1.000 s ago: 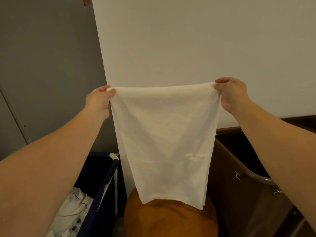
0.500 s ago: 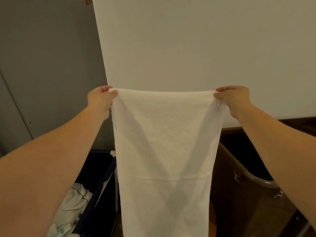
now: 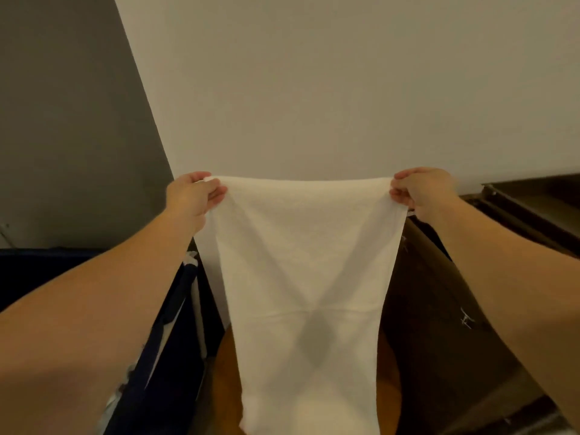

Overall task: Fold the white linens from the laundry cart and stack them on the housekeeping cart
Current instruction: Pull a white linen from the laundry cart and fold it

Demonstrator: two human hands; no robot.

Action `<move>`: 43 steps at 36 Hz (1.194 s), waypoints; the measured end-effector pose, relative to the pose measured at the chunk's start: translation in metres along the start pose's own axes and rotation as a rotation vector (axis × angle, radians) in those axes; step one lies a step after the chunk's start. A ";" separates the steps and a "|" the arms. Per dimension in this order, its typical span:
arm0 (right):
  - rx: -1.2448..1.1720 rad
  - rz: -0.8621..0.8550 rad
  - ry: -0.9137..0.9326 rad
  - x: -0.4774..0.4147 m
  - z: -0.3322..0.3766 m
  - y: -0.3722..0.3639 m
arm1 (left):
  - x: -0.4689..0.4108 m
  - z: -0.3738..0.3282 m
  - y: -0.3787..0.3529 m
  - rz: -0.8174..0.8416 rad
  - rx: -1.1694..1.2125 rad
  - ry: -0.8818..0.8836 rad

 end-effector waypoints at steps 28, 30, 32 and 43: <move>0.335 -0.103 -0.572 -0.106 -0.278 -0.110 | -0.102 0.301 0.093 -0.209 -0.198 0.469; 0.370 -0.057 -0.609 -0.093 -0.298 -0.102 | -0.080 0.314 0.105 -0.222 -0.223 0.488; 0.355 0.019 -0.564 -0.079 -0.319 -0.094 | -0.057 0.328 0.120 -0.222 -0.250 0.501; 0.471 0.100 -0.621 -0.001 -0.457 -0.074 | 0.044 0.435 0.217 -0.307 -0.453 0.615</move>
Point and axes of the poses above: each hand's wrist, its own x-axis away from the middle knuckle, its own y-axis out of the back of the hand, z = x × y, the point moved 4 cm from there along -x, towards the middle knuckle, and after that the axes turned 11 degrees about x, right-handed, at the moved point
